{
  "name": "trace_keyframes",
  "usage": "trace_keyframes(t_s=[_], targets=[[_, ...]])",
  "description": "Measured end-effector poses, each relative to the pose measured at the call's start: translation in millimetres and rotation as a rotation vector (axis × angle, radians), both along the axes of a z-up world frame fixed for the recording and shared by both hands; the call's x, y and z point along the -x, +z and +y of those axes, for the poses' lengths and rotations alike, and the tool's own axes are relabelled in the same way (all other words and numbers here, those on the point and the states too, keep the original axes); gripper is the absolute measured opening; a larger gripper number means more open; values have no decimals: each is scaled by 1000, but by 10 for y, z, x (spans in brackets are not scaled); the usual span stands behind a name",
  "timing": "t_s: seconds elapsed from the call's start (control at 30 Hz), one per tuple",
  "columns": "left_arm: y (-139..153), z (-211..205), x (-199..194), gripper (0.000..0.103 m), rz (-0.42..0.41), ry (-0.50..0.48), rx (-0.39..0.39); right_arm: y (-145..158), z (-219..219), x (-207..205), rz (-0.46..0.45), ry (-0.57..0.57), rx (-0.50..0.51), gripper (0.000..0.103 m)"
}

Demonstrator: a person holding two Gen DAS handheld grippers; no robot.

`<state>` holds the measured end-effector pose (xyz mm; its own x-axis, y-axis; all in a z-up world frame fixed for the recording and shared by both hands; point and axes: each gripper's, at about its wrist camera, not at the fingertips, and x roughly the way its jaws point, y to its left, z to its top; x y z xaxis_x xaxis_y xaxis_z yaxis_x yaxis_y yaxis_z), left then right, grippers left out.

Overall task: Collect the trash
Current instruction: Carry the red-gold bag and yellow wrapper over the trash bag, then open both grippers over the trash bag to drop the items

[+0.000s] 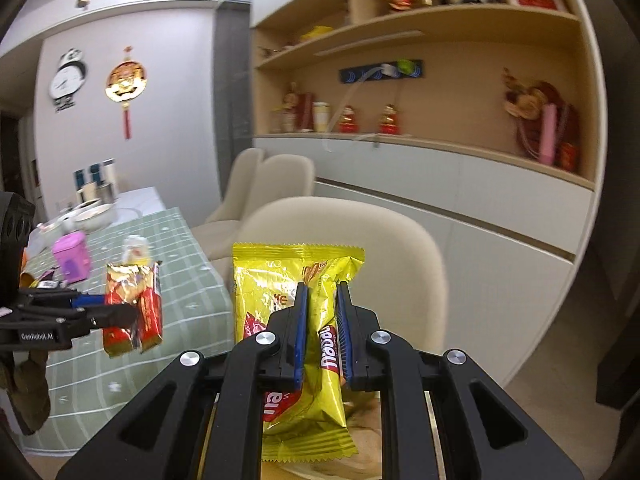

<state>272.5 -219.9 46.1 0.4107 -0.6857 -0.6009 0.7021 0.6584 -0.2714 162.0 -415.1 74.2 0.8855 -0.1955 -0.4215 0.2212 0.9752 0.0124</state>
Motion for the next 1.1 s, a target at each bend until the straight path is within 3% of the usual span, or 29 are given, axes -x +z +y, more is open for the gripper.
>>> trace_keyframes(t_s=[0.3, 0.47, 0.6, 0.7, 1.1], targets=[[-494, -883, -140, 35, 94, -112, -67, -275, -557, -13, 26, -76, -40, 15], [-728, -1188, -280, 36, 134, -135, -114, -399, -645, -63, 42, -84, -53, 15], [-835, -1348, -419, 52, 151, -139, -129, -525, -731, -151, 59, -87, -81, 15], [-829, -1317, -512, 57, 152, -112, -121, -599, -753, -207, 69, -79, -98, 15], [-555, -778, -306, 57, 81, -56, -126, -924, -412, -815, 158, 49, -59, 15]])
